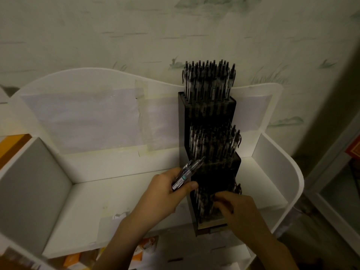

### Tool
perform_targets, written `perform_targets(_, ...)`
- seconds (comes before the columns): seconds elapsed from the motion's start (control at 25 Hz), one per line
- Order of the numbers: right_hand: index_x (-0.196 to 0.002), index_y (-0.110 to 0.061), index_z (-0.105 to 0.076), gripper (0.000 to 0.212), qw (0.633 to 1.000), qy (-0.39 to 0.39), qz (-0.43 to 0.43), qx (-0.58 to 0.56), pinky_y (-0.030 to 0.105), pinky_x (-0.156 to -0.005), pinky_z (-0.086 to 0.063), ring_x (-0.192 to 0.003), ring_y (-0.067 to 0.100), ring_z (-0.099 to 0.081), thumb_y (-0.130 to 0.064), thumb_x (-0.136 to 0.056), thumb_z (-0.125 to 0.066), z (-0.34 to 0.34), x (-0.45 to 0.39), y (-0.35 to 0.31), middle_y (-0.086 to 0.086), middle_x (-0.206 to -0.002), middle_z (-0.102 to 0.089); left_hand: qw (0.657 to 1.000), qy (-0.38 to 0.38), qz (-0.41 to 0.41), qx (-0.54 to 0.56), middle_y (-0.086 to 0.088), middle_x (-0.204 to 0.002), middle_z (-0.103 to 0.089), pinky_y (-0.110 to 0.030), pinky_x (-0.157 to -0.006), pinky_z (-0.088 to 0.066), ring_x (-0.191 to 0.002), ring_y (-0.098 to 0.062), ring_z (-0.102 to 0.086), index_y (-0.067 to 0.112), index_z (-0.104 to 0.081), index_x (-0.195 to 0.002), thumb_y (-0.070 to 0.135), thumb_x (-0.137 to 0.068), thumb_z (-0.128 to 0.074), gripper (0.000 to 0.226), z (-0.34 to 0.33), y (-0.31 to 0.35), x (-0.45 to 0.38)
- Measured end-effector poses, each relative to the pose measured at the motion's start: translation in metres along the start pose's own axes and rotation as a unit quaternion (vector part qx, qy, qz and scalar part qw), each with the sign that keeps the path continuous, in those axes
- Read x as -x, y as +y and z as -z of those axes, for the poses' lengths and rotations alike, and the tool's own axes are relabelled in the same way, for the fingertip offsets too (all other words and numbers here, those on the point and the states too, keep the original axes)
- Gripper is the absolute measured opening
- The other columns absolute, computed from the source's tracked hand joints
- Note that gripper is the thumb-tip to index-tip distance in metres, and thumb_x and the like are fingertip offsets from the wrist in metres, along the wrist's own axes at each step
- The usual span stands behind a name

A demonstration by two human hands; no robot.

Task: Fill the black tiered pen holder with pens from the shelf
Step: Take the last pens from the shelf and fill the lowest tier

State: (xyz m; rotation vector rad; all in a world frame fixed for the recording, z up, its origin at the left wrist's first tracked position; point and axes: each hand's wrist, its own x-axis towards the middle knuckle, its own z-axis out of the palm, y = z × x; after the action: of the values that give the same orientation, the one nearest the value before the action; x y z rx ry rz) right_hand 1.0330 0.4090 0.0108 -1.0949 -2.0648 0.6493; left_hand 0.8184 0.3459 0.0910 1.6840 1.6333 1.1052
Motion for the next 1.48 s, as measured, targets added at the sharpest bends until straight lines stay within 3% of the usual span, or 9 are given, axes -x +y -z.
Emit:
perform_targets(0.16, -0.097, -0.021, -0.077, 0.017, 0.997, -0.045, -0.047, 0.046, -0.002, -0.071, -0.039, -0.075, -0.005, -0.060, -0.010, -0.089, -0.068, -0.011, 0.012, 0.008, -0.010, -0.091, -0.074, 1.000, 0.001, 0.002, -0.002, 0.014, -0.059, -0.058, -0.021, -0.043, -0.045, -0.040, -0.007, -0.053, 0.045, -0.054, -0.071, 0.041, -0.088, -0.066, 0.021, 0.000, -0.002, 0.001)
perform_targets(0.4, -0.102, -0.021, -0.075, 0.024, 0.996, 0.088, -0.011, 0.009, 0.003, -0.078, -0.048, -0.084, 0.000, -0.067, -0.007, -0.083, -0.074, 0.005, 0.013, -0.011, -0.011, -0.093, -0.073, 1.000, -0.009, 0.013, 0.014, 0.015, -0.061, -0.059, -0.018, -0.043, -0.044, -0.042, -0.007, -0.055, 0.040, -0.054, -0.076, 0.041, -0.088, -0.066, 0.017, -0.005, -0.004, 0.001)
perform_targets(0.56, -0.102, -0.024, -0.073, 0.019, 0.986, 0.149, 0.014, -0.077, 0.005, -0.074, -0.049, -0.085, -0.005, -0.066, -0.024, -0.084, -0.067, 0.021, 0.000, -0.041, -0.020, -0.089, -0.071, 1.000, -0.023, 0.004, 0.019, 0.013, -0.060, -0.059, -0.018, -0.041, -0.041, -0.040, -0.005, -0.052, 0.037, -0.058, -0.079, 0.042, -0.088, -0.066, 0.013, -0.011, -0.002, 0.001)
perform_targets(0.68, -0.105, -0.028, -0.072, 0.020, 0.972, 0.081, -0.047, -0.215, 0.009, -0.074, -0.052, -0.088, 0.000, -0.068, -0.025, -0.086, -0.066, 0.023, -0.013, -0.060, -0.018, -0.093, -0.073, 0.999, -0.037, 0.000, 0.028, 0.010, -0.062, -0.061, -0.018, -0.042, -0.041, -0.040, -0.005, -0.053, 0.035, -0.061, -0.085, 0.040, -0.088, -0.066, 0.008, -0.015, 0.000, 0.001)
perform_targets(0.84, -0.105, -0.029, -0.072, 0.024, 0.939, 0.009, -0.087, -0.332, 0.012, -0.075, -0.052, -0.092, 0.005, -0.070, -0.012, -0.092, -0.061, 0.024, -0.024, -0.070, -0.011, -0.098, -0.075, 0.998, -0.043, -0.007, 0.038, 0.006, -0.067, -0.064, -0.016, -0.043, -0.042, -0.043, -0.005, -0.057, 0.033, -0.062, -0.093, 0.037, -0.090, -0.066, 0.007, -0.016, 0.005, 0.000)
perform_targets(1.04, -0.108, -0.019, -0.073, 0.023, 0.914, -0.034, -0.103, -0.391, 0.018, -0.077, -0.054, -0.097, 0.015, -0.070, -0.020, -0.089, -0.061, 0.026, -0.027, -0.067, 0.000, -0.102, -0.075, 0.998, -0.053, -0.010, 0.030, 0.022, -0.063, -0.062, -0.010, -0.047, -0.040, -0.047, 0.004, -0.058, 0.031, -0.063, -0.096, 0.035, -0.090, -0.067, 0.008, -0.020, 0.009, 0.000)
perform_targets(1.2, -0.102, -0.015, -0.074, 0.025, 0.899, 0.003, -0.107, -0.425, 0.021, -0.079, -0.055, -0.097, 0.022, -0.071, -0.026, -0.082, -0.064, 0.035, -0.027, -0.062, 0.005, -0.103, -0.075, 0.998, -0.046, -0.007, 0.031, 0.016, -0.062, -0.062, -0.015, -0.045, -0.041, -0.045, 0.000, -0.056, 0.034, -0.062, -0.089, 0.037, -0.088, -0.069, 0.008, -0.019, 0.007, -0.001)
perform_targets(1.36, -0.093, -0.001, -0.070, 0.030, 0.865, 0.089, -0.109, -0.481, 0.029, -0.078, -0.058, -0.093, 0.030, -0.072, -0.025, -0.075, -0.069, 0.058, -0.030, -0.057, 0.016, -0.101, -0.074, 0.999, -0.024, 0.011, 0.024, 0.011, -0.058, -0.060, -0.020, -0.041, -0.041, -0.041, -0.002, -0.053, 0.038, -0.062, -0.082, 0.039, -0.088, -0.068, 0.008, -0.012, 0.003, -0.003)
perform_targets(1.48, -0.092, 0.001, -0.067, 0.030, 0.873, 0.145, -0.108, -0.454, 0.027, -0.074, -0.059, -0.086, 0.030, -0.073, -0.021, -0.073, -0.071, 0.075, -0.028, -0.051, 0.019, -0.094, -0.074, 1.000, -0.002, 0.015, 0.026, 0.012, -0.054, -0.058, -0.019, -0.039, -0.040, -0.038, -0.003, -0.051, 0.040, -0.057, -0.073, 0.037, -0.089, -0.066, 0.019, -0.008, 0.002, -0.004)
